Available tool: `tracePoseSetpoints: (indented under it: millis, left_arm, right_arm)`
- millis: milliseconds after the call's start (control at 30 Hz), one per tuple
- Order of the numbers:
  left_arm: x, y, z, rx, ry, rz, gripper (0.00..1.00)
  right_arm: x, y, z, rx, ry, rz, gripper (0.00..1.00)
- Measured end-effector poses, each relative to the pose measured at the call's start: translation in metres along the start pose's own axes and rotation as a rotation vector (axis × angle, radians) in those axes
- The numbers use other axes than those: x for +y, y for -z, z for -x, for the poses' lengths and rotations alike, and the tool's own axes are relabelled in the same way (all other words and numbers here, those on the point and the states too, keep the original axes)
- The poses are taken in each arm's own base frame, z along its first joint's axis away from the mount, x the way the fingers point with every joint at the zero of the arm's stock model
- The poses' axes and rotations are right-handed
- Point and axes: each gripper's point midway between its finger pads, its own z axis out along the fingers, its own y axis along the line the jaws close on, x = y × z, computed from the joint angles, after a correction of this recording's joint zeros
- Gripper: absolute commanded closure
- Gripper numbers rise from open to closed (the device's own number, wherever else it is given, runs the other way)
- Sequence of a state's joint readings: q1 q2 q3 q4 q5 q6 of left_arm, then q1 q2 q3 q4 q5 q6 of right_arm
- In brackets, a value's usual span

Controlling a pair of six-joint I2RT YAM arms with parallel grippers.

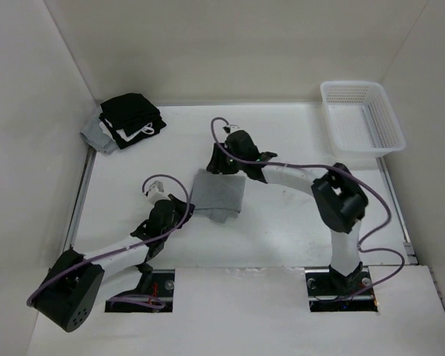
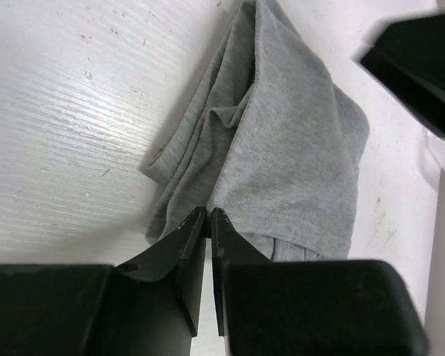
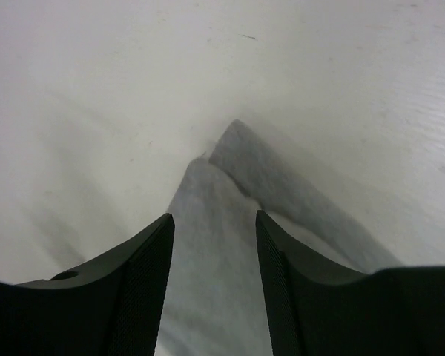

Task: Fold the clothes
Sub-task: Fold the tank top

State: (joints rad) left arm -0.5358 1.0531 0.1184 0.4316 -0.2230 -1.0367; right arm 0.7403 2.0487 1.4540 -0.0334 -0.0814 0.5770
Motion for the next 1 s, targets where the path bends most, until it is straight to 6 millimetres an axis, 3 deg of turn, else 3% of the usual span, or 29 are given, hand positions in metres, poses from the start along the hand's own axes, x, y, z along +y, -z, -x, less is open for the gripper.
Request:
tracePoseSetpoints:
  millis: [67,167,267,433,533,633,733,1000]
  left_arm:
    - [0.000,0.002,0.005,-0.012,0.011,-0.001,0.92]
    - [-0.001,0.003,0.011,-0.029,0.023,-0.006,0.92]
    - [0.000,0.003,0.013,-0.028,0.028,-0.003,0.92]
    - [0.003,0.003,0.010,-0.014,0.029,0.006,0.91]
    - [0.007,0.002,0.006,0.002,0.025,0.019,0.91]
    - [0.012,0.000,0.003,0.015,0.022,0.037,0.91]
    - [0.018,-0.001,0.000,0.022,0.022,0.053,0.92]
    - [0.030,0.001,0.003,0.012,0.025,0.080,0.93]
  right_arm:
    - [-0.005,0.033,0.016,-0.062,-0.029,0.003,0.52]
    - [-0.021,0.073,0.043,-0.176,-0.084,-0.004,0.53]
    - [-0.049,0.090,0.046,-0.239,-0.132,-0.052,0.52]
    - [-0.096,0.080,-0.020,-0.126,-0.201,-0.172,0.52]
    - [-0.108,0.071,-0.039,-0.080,-0.225,-0.209,0.58]
    - [-0.112,0.064,-0.045,-0.068,-0.246,-0.213,0.78]
    - [-0.112,0.060,-0.046,-0.065,-0.267,-0.206,0.91]
    - [-0.125,0.061,-0.026,-0.124,-0.311,-0.209,0.93]
